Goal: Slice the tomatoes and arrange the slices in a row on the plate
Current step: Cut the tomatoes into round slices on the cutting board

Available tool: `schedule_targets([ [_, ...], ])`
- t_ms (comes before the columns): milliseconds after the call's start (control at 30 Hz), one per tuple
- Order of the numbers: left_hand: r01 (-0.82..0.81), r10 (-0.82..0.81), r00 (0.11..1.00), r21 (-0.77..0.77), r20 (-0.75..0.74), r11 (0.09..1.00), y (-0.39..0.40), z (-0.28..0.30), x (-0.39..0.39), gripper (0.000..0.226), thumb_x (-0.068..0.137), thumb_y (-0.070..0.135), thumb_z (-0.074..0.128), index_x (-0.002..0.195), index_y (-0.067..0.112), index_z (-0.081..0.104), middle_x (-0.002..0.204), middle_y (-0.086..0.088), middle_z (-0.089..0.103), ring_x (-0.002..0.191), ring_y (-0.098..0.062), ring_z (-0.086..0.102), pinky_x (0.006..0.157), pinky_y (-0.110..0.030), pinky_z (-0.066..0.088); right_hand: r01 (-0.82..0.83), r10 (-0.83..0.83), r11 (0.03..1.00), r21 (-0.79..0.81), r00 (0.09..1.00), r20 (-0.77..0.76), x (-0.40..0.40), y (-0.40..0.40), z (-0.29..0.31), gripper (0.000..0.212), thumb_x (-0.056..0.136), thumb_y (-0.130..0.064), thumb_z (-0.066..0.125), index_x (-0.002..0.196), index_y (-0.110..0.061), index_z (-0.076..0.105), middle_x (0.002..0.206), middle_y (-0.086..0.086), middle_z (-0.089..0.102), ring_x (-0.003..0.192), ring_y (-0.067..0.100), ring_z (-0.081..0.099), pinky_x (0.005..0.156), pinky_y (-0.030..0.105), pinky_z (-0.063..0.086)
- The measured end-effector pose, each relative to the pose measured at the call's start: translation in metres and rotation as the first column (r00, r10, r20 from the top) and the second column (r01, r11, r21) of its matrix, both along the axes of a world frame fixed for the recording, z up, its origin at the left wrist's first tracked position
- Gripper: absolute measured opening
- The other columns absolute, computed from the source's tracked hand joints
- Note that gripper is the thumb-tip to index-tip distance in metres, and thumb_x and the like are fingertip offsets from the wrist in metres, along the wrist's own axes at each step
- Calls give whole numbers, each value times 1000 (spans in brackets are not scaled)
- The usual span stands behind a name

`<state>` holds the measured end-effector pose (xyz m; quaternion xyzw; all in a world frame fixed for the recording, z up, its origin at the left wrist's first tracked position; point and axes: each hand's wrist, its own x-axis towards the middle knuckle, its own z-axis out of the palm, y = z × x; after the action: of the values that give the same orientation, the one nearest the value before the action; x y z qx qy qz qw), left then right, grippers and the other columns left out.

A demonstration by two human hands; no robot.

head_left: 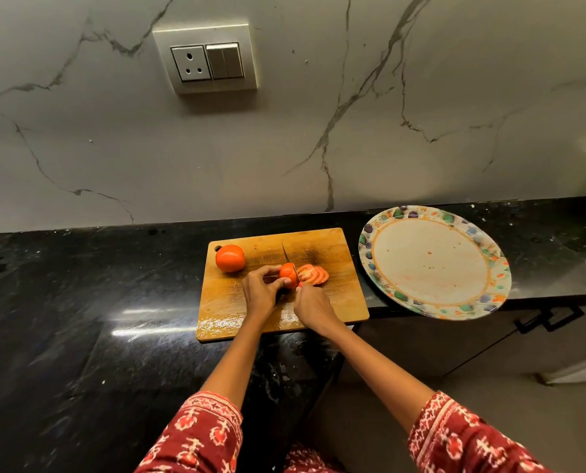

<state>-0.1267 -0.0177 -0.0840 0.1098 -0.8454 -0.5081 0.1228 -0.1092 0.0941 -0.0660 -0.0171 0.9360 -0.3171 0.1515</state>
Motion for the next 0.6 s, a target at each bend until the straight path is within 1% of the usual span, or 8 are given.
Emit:
schedule_targets([
  [67, -4, 4, 1000, 10, 2, 1000, 1, -1, 1, 26, 68, 4, 77, 93, 4, 71, 93, -10, 71, 86, -16, 64, 77, -22, 48, 5, -5, 1000, 2, 1000, 6, 0, -1, -2, 32, 101, -19, 31, 115, 3, 49, 113, 25, 58, 106, 39, 54, 69, 31, 32],
  [167, -5, 5, 1000, 37, -4, 999, -2, -3, 1, 25, 69, 3, 76, 93, 4, 71, 93, -8, 71, 88, -18, 64, 78, -24, 50, 9, -9, 1000, -2, 1000, 10, 3, -2, -3, 32, 101, -20, 30, 114, 2, 50, 112, 24, 58, 104, 38, 55, 70, 31, 34],
  [233, -2, 3, 1000, 46, -11, 999, -4, -2, 2, 25, 70, 2, 76, 94, 3, 70, 93, -6, 69, 87, -15, 63, 75, -18, 48, 13, -13, 1000, 5, 1000, 15, 4, -4, -2, 32, 101, -20, 31, 115, 2, 50, 113, 23, 58, 105, 37, 55, 71, 32, 34],
  [333, 5, -4, 1000, 45, -16, 999, -4, -3, 1, 26, 70, 3, 76, 95, 3, 70, 94, -9, 70, 86, -14, 62, 75, -18, 46, 3, -3, 1000, 13, 1000, 7, 2, -6, 1, 32, 102, -19, 30, 116, 3, 49, 114, 24, 58, 108, 38, 53, 71, 33, 34],
  [467, -2, 2, 1000, 56, 2, 998, -3, -5, 2, 25, 71, 2, 75, 95, 1, 69, 94, -9, 69, 86, -14, 62, 70, -8, 44, 3, -3, 1000, 31, 1000, -4, 12, -5, -1, 32, 102, -19, 29, 120, 0, 47, 117, 22, 57, 111, 37, 52, 72, 33, 33],
  [533, -2, 1, 1000, 72, 10, 997, -4, -6, 2, 25, 70, 2, 75, 95, 2, 69, 94, -10, 70, 86, -14, 63, 71, -10, 46, 7, -7, 999, 40, 1000, -5, 20, -3, -3, 30, 102, -19, 29, 119, -1, 47, 116, 20, 57, 110, 36, 53, 73, 33, 34],
  [600, -3, 3, 1000, 70, 9, 998, -6, -6, 0, 26, 70, 4, 76, 95, 3, 69, 94, -9, 70, 87, -15, 64, 75, -17, 48, 17, -18, 999, 40, 1000, 2, 22, -4, -3, 31, 102, -20, 28, 119, -2, 47, 116, 19, 58, 109, 36, 54, 75, 35, 37],
])
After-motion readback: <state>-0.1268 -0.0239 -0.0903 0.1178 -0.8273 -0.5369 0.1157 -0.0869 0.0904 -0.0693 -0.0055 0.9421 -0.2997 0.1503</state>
